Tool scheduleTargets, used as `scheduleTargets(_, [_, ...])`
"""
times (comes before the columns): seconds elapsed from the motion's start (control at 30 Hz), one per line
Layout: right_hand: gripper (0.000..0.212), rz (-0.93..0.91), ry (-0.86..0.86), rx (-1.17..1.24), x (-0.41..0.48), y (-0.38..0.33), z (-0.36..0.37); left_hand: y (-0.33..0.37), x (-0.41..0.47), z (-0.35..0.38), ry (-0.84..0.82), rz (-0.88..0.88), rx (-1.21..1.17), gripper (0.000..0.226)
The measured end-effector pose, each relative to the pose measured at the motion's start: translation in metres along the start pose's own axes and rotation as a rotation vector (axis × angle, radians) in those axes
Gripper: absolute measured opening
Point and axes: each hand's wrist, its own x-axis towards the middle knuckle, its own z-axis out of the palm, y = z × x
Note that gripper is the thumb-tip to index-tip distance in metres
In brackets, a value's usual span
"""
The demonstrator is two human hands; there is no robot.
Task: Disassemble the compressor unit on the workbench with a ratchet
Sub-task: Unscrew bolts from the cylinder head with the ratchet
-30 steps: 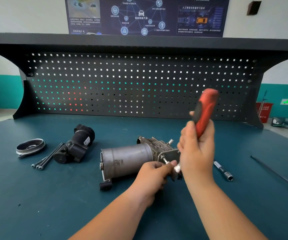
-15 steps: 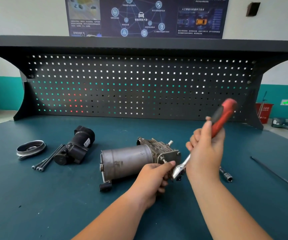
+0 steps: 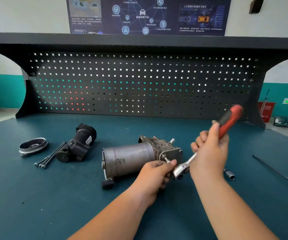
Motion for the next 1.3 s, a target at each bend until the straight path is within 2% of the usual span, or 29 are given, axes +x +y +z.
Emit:
scheduleTargets(0.07, [0.019, 0.226, 0.198, 0.117, 0.011, 0.003, -0.009, 0.000, 0.000, 0.001, -0.019, -0.018, -0.038, 0.050])
scheduleTargets(0.13, [0.022, 0.392, 0.305, 0.219, 0.015, 0.007, -0.017, 0.001, 0.000, 0.003, -0.023, -0.035, -0.075, 0.047])
scheduleTargets(0.2, [0.022, 0.403, 0.313, 0.231, 0.015, 0.009, -0.018, 0.002, 0.001, 0.003, -0.019, -0.058, -0.087, 0.039])
scheduleTargets(0.33, [0.017, 0.115, 0.133, 0.107, 0.008, 0.000, -0.004, 0.004, 0.000, 0.002, 0.010, -0.088, -0.046, 0.033])
scheduleTargets(0.43, [0.005, -0.147, -0.161, -0.011, -0.009, -0.005, 0.003, 0.003, -0.001, 0.001, 0.030, -0.062, 0.068, 0.036])
scheduleTargets(0.5, [0.014, -0.287, -0.355, -0.151, -0.021, -0.003, 0.002, 0.002, -0.001, 0.001, 0.024, -0.033, 0.115, 0.039])
scheduleTargets(0.6, [0.019, -0.601, -0.595, -0.430, -0.036, 0.000, 0.002, 0.003, -0.002, 0.000, 0.022, 0.015, 0.149, 0.024])
scheduleTargets(0.67, [0.020, -0.732, -0.656, -0.506, -0.038, 0.003, 0.000, 0.003, -0.003, 0.000, 0.024, 0.044, 0.161, 0.012])
scheduleTargets(0.7, [0.020, -0.710, -0.639, -0.491, -0.037, 0.003, 0.001, 0.002, -0.002, 0.000, 0.024, 0.052, 0.149, 0.015])
scheduleTargets(0.77, [0.018, -0.509, -0.532, -0.362, -0.032, 0.000, 0.003, 0.000, -0.001, 0.000, 0.026, 0.058, 0.115, 0.027])
scheduleTargets(0.87, [0.003, -0.233, -0.266, -0.103, -0.013, -0.001, 0.002, 0.000, -0.002, 0.000, 0.015, 0.040, 0.073, 0.039])
scheduleTargets(1.0, [0.021, 0.258, 0.205, 0.160, 0.012, 0.000, -0.011, 0.001, -0.001, 0.000, 0.001, 0.010, -0.011, 0.044])
scheduleTargets(1.07, [0.029, 0.448, 0.315, 0.308, 0.015, 0.004, -0.017, 0.003, -0.001, 0.002, 0.003, 0.001, -0.036, 0.039])
scheduleTargets(1.17, [0.023, 0.410, 0.299, 0.297, 0.014, 0.004, -0.017, 0.005, -0.001, 0.001, 0.013, -0.025, -0.015, 0.041])
scheduleTargets(1.3, [0.017, 0.090, 0.075, 0.133, 0.001, -0.004, -0.001, 0.007, -0.004, 0.000, 0.052, -0.052, 0.082, 0.042])
